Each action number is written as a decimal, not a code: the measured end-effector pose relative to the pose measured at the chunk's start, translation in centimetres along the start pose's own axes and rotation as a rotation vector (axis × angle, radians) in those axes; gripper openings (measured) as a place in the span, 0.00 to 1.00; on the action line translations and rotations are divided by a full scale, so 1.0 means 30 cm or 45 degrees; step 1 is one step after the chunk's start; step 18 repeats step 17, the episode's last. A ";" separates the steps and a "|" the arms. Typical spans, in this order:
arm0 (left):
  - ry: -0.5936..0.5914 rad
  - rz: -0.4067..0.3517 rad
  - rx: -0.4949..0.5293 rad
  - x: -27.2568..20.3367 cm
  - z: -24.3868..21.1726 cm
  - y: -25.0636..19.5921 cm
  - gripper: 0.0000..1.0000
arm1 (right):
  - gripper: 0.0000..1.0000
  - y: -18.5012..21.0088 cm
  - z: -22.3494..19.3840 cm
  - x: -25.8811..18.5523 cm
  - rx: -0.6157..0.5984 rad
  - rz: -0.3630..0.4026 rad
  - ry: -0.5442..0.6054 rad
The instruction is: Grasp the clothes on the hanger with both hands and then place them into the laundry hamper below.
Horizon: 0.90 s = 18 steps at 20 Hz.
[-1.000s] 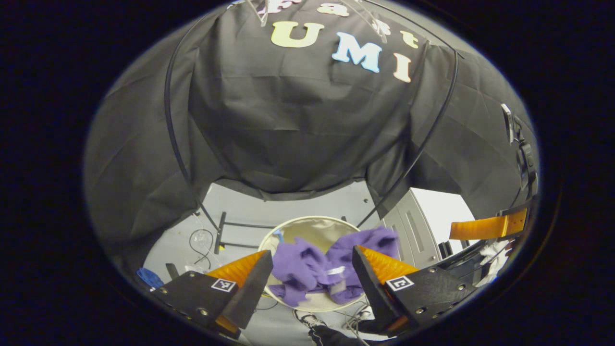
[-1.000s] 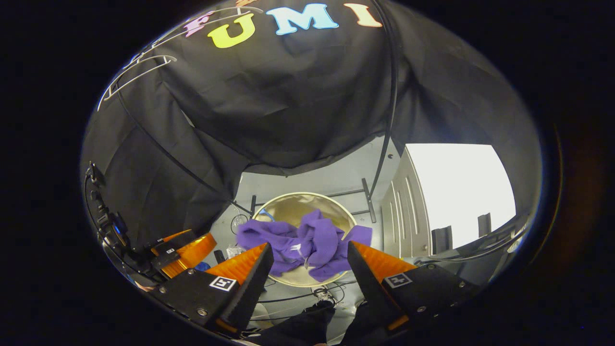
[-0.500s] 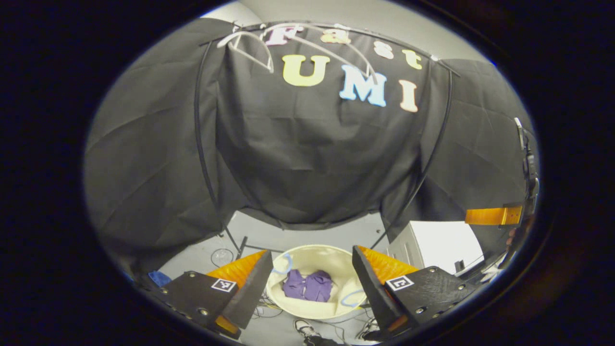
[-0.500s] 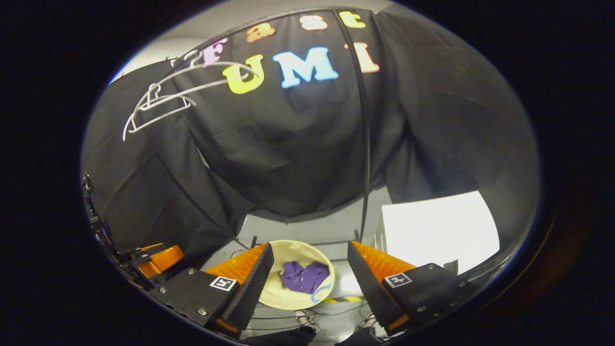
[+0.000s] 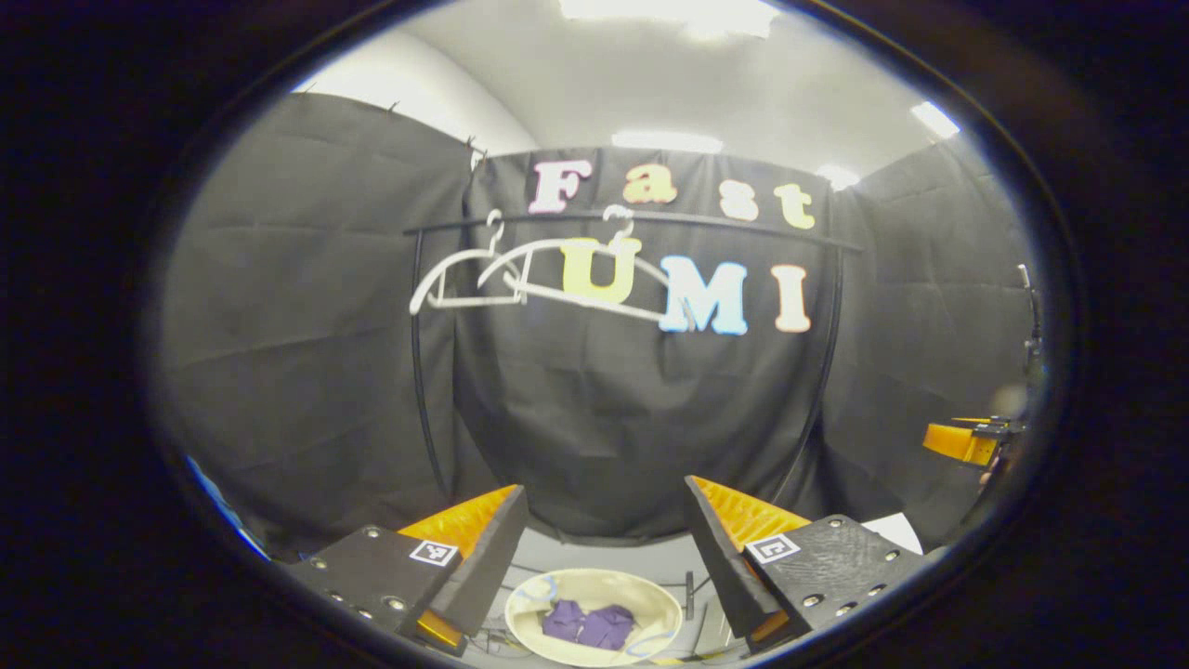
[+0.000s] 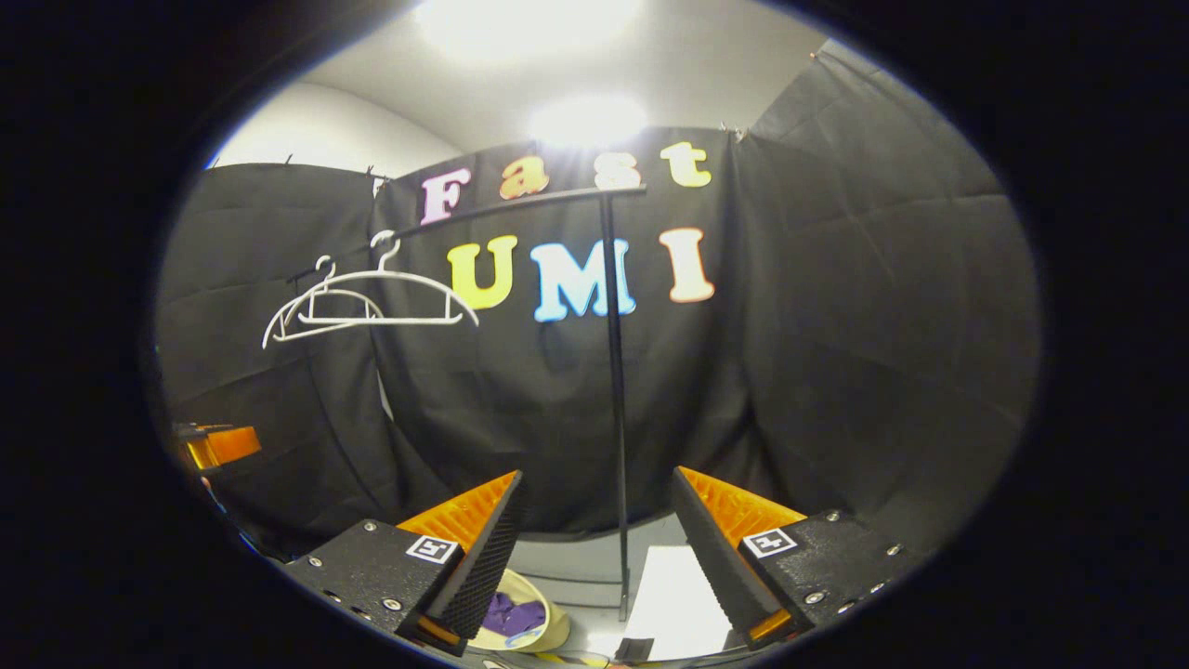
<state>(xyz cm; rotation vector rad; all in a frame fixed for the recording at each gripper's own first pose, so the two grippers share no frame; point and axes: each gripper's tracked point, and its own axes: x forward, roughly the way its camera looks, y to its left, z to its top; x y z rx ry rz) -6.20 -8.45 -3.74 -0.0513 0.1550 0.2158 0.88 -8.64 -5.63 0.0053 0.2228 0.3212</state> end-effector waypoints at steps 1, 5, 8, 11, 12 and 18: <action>-0.047 -0.010 0.001 -0.016 0.075 -0.017 1.00 | 0.95 -0.020 0.061 -0.014 -0.007 -0.021 -0.063; -0.203 -0.046 -0.010 -0.088 0.265 -0.026 1.00 | 0.95 -0.051 0.262 -0.123 -0.035 -0.097 -0.309; -0.193 -0.084 -0.072 -0.106 0.254 -0.004 1.00 | 0.91 -0.045 0.318 -0.180 -0.036 -0.146 -0.386; -0.222 -0.051 -0.027 -0.106 0.263 0.094 1.00 | 0.90 -0.075 0.323 -0.205 0.014 -0.240 -0.392; -0.238 -0.041 -0.022 -0.113 0.266 0.128 1.00 | 0.90 -0.066 0.315 -0.205 0.025 -0.253 -0.383; -0.337 0.012 -0.006 -0.162 0.280 0.290 0.96 | 0.95 -0.025 0.314 -0.228 -0.042 -0.316 -0.392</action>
